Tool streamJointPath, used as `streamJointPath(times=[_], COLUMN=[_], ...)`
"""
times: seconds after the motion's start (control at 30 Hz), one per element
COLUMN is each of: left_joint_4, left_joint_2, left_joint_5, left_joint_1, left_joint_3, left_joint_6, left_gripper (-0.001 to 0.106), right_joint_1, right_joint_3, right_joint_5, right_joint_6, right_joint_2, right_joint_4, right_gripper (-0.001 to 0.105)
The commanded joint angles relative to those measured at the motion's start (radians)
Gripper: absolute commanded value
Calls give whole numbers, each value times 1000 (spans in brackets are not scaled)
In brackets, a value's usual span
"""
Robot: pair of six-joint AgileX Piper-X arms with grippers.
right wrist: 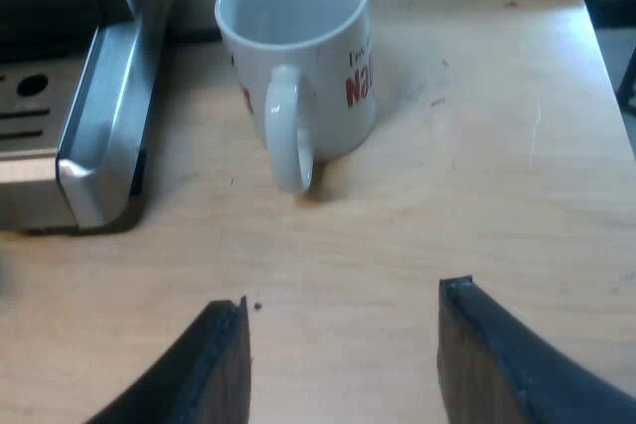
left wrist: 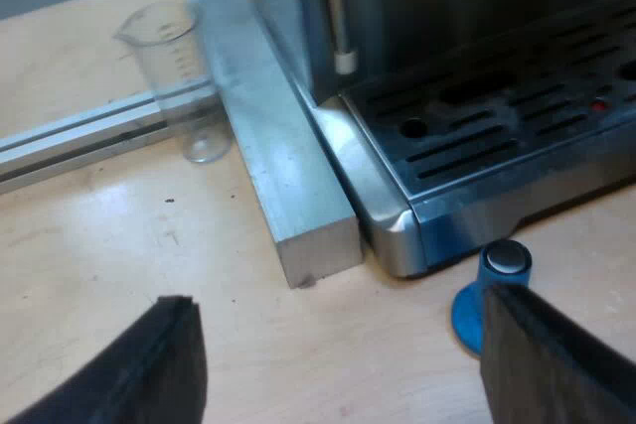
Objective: Put the handle in the coffee machine
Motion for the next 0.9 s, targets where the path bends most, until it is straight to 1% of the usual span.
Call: streamJointPath(times=[0.03, 0.1, 0.17, 0.23, 0.27, 0.3, 0.33, 0.43, 0.5, 0.53, 0.57, 0.67, 0.8, 0.83, 0.9], left_joint_4=[-6, -6, -6, -8, -8, -8, -8, -8, -8, -8, -8, -8, -8, -11, -21], left_joint_2=[-101, -87, -68, -56, -44, -42, -35, -21, -4, 10, 28, 72, 149, 172, 202], left_joint_5=[51, 81, 117, 138, 144, 144, 144, 149, 168, 190, 211, 244, 253, 268, 286], left_joint_1=[-4, -4, 3, 5, 4, 4, 4, 4, 4, 4, 4, -2, -60, -79, -101], left_joint_3=[-22, -32, -42, -42, -42, -42, -42, -42, -42, -42, -42, -49, -58, -61, -63], left_joint_6=[6, 6, 31, 55, 81, 84, 95, 95, 95, 95, 93, 91, 91, 91, 91], left_gripper=[61, 61, 61, 61, 61, 61, 61, 61, 61, 61, 61, 61, 61, 61, 61], right_joint_1=[-3, -3, -3, 17, 28, 30, 51, 73, 78, 78, 78, 78, 78, 78, 78], right_joint_3=[-63, -109, -163, -205, -225, -228, -255, -288, -299, -311, -315, -316, -316, -316, -316], right_joint_5=[-5, -8, -7, -7, -7, -7, -3, -3, -3, -7, -8, -11, -27, -61, -74], right_joint_6=[-14, -49, -121, -116, -116, -116, -118, -118, -118, -118, -118, -118, -118, -118, -118], right_joint_2=[40, 69, 110, 140, 152, 155, 182, 218, 238, 271, 290, 327, 355, 382, 404], right_joint_4=[69, 104, 154, 173, 175, 175, 179, 215, 241, 292, 314, 353, 360, 360, 360], right_gripper=[45, 45, 45, 45, 45, 45, 45, 45, 45, 45, 45, 45, 45, 45, 45])
